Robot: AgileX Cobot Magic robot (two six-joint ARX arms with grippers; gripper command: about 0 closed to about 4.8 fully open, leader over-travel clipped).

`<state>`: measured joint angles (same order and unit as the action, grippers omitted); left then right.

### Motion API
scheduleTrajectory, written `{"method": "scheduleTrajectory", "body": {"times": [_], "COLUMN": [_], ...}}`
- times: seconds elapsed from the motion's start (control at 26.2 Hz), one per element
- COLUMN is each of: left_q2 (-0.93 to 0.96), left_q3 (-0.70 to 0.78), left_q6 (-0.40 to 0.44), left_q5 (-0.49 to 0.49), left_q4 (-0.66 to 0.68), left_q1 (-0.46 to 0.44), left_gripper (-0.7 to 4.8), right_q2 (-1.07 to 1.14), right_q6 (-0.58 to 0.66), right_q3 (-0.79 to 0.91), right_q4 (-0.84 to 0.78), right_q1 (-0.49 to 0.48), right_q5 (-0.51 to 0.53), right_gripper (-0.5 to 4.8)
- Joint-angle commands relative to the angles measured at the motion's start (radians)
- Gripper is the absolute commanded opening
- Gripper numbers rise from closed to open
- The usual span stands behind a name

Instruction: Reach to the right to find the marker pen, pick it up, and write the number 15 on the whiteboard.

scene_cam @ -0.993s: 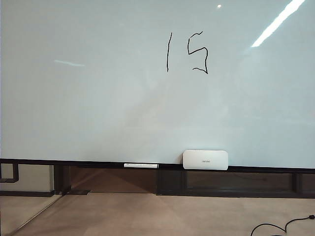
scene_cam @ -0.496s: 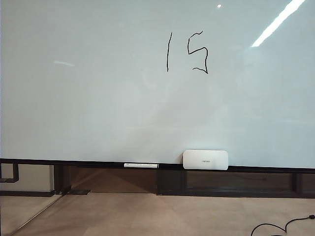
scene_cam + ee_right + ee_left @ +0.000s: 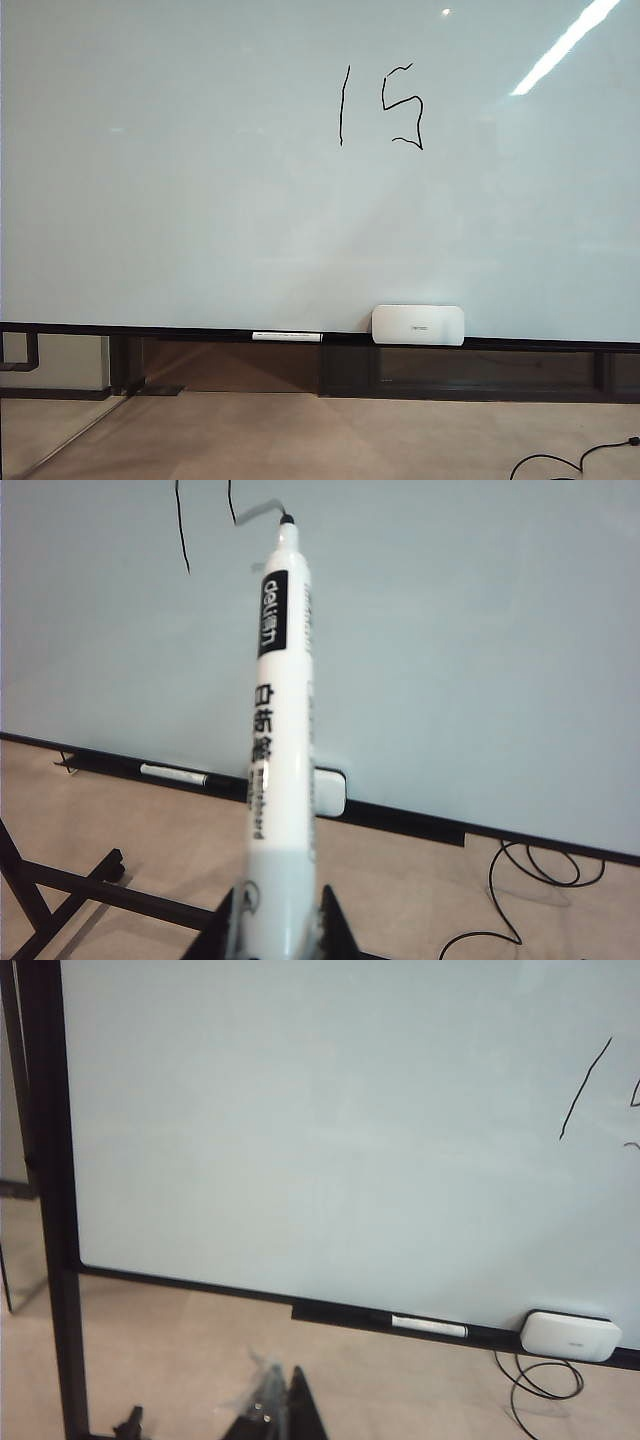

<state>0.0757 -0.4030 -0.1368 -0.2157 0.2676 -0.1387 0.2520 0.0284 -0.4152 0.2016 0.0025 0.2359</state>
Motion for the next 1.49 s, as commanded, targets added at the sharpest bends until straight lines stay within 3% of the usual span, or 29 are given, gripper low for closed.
{"method": "scheduleTrajectory", "body": {"times": [0.04, 0.31, 0.65, 0.88, 1.22, 1.37, 1.49], "left_q2": [0.000, 0.000, -0.032, -0.073, -0.073, -0.073, -0.073], "left_q3": [0.034, 0.098, 0.148, 0.220, 0.388, 0.394, 0.394], "left_q6": [-0.056, -0.114, -0.032, -0.028, 0.046, 0.155, 0.193], "left_q5": [0.021, 0.111, 0.097, 0.043, 0.142, 0.247, 0.265], "left_q4": [-0.019, -0.014, -0.051, -0.077, -0.229, -0.217, -0.231], "left_q1": [0.000, 0.000, 0.001, 0.011, 0.158, 0.268, 0.334], "left_gripper": [-0.06, -0.06, -0.06, -0.06, -0.06, -0.06, -0.06], "right_q2": [0.000, -0.002, -0.038, -0.144, -0.248, -0.249, -0.249], "right_q6": [0.006, 0.084, 0.066, 0.065, 0.053, 0.052, 0.044], "right_q3": [0.050, 0.130, 0.217, 0.263, 0.349, 0.400, 0.409], "right_q4": [-0.057, -0.058, -0.167, -0.167, -0.103, -0.133, -0.135], "right_q1": [0.000, 0.000, 0.005, 0.005, 0.004, 0.005, 0.005], "right_q5": [0.002, -0.013, -0.009, 0.005, -0.009, -0.016, -0.016], "right_gripper": [-0.01, -0.01, -0.01, -0.02, -0.02, -0.02, -0.01]}}
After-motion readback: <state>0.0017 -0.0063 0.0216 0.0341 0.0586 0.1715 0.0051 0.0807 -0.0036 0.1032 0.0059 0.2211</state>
